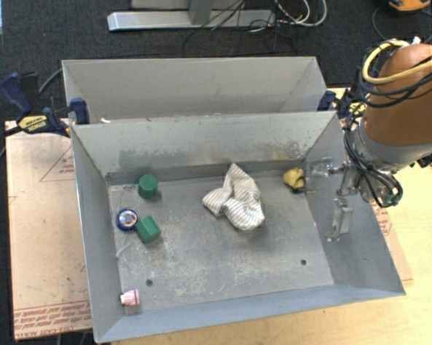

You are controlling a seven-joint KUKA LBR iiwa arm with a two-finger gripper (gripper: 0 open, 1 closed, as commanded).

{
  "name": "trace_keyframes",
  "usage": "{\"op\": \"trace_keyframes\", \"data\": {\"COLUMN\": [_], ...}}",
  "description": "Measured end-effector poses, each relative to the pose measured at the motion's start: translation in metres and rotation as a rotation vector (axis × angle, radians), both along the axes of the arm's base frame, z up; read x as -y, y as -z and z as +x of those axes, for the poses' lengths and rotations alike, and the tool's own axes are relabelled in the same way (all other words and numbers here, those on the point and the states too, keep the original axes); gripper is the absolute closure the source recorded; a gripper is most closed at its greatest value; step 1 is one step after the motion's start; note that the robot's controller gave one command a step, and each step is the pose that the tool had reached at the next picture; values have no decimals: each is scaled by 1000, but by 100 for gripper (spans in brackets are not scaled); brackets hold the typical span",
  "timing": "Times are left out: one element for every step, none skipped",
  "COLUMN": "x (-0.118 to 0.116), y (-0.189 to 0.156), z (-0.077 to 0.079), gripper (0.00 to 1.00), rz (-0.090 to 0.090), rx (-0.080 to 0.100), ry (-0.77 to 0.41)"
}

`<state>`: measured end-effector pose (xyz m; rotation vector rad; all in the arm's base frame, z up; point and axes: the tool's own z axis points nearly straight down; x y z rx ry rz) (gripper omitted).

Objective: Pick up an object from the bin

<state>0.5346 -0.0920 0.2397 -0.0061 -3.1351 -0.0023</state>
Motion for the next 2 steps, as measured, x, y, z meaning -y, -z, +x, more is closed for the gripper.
{"op": "trace_keyframes", "data": {"x": [-1,-29], "y": [-5,67], "z": [1,28], "gripper": [0,0], "rz": [-1,1], "rx": [8,9], "ry": [-5,-250]}}
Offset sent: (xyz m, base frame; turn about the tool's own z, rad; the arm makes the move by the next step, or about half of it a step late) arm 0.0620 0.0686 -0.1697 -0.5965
